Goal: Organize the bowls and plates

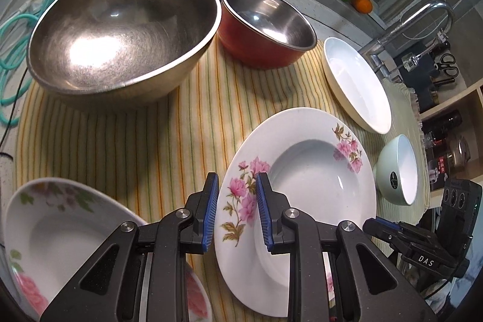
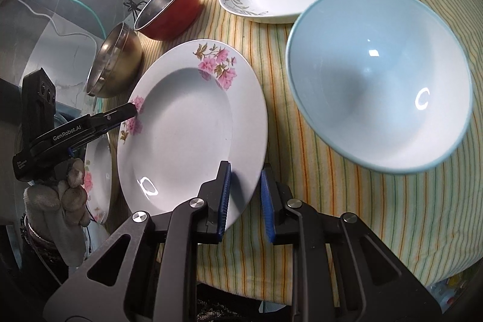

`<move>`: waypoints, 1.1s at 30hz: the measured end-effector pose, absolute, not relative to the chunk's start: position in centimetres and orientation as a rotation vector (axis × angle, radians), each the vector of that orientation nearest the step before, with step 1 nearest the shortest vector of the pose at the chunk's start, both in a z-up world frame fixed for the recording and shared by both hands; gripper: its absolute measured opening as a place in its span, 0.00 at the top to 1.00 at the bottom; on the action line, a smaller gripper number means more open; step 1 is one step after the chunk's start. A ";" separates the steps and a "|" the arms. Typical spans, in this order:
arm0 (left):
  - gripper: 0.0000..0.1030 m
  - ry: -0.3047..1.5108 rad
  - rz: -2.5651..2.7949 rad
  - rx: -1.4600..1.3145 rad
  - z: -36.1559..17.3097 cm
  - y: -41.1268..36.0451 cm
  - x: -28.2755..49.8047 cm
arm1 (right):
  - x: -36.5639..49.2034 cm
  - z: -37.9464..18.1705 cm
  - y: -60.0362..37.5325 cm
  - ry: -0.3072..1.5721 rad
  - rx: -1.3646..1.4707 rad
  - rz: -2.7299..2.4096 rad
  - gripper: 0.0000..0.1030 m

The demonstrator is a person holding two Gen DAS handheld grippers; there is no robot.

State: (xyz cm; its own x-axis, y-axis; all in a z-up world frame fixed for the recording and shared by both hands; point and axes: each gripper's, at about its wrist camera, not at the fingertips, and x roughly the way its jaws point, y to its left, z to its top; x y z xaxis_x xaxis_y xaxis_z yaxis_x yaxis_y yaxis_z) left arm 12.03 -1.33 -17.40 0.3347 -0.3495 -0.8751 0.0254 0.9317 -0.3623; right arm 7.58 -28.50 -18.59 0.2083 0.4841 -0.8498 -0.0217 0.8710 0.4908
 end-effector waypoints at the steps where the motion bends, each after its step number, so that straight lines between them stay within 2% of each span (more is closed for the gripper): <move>1: 0.78 1.210 -0.248 -0.309 -17.4 -1.4 11.8 | 7.4 -18.6 -28.5 1.325 0.414 0.366 0.80; 33: 0.78 1.216 -0.244 -0.329 -17.8 -2.9 7.1 | 4.2 -18.6 -29.5 1.339 0.377 0.369 0.80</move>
